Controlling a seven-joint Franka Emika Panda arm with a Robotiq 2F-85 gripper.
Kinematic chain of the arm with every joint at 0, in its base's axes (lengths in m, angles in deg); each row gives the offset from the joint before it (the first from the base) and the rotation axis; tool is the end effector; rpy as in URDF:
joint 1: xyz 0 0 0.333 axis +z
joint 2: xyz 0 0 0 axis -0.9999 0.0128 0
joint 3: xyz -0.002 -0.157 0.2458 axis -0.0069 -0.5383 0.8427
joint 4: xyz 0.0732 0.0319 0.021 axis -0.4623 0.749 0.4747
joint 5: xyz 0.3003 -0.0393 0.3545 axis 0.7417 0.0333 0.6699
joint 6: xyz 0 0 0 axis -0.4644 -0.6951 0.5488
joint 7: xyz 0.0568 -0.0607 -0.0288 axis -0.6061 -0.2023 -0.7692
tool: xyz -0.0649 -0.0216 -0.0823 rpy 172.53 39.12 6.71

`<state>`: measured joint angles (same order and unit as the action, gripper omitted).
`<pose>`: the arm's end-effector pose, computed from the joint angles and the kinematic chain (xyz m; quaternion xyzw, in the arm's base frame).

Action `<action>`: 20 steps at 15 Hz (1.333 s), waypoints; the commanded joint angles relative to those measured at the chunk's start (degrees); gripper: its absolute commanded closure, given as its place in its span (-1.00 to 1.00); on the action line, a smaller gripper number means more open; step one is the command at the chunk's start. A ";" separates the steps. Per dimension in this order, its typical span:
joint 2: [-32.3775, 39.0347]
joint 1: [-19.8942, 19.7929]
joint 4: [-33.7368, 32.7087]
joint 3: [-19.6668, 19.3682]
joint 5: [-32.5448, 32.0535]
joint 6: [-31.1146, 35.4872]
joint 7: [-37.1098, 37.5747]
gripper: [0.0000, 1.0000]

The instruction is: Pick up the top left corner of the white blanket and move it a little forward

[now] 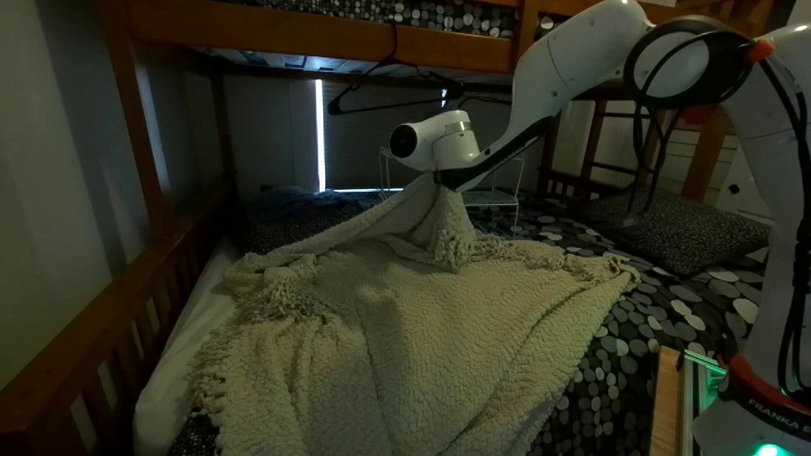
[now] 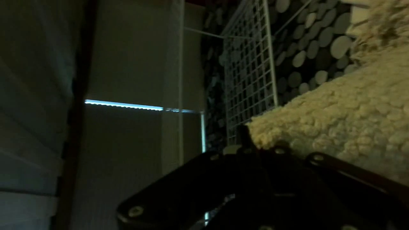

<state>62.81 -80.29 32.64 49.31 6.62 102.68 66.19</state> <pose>0.7592 -0.0822 0.3275 0.7672 0.1843 0.0387 0.6131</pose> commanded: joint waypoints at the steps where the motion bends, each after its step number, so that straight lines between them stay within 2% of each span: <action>1: -0.64 -3.25 -0.14 4.25 -2.18 -1.37 0.37 0.91; 4: -0.46 -4.25 -0.15 5.53 -1.88 -1.13 0.29 0.91; 10: -0.37 -4.36 -0.15 5.68 -1.85 -1.11 0.29 0.91; 11: -0.37 -4.37 -0.15 5.68 -1.85 -1.11 0.29 0.98; 15: 4.23 -8.26 -7.74 9.67 3.80 7.21 -1.87 0.98; 16: 5.75 -8.70 -9.84 9.93 3.48 10.06 -1.61 0.98; 20: 12.23 -9.70 -18.16 10.59 3.11 21.21 -8.59 0.98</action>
<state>69.29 -88.70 22.20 58.72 9.45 117.23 62.87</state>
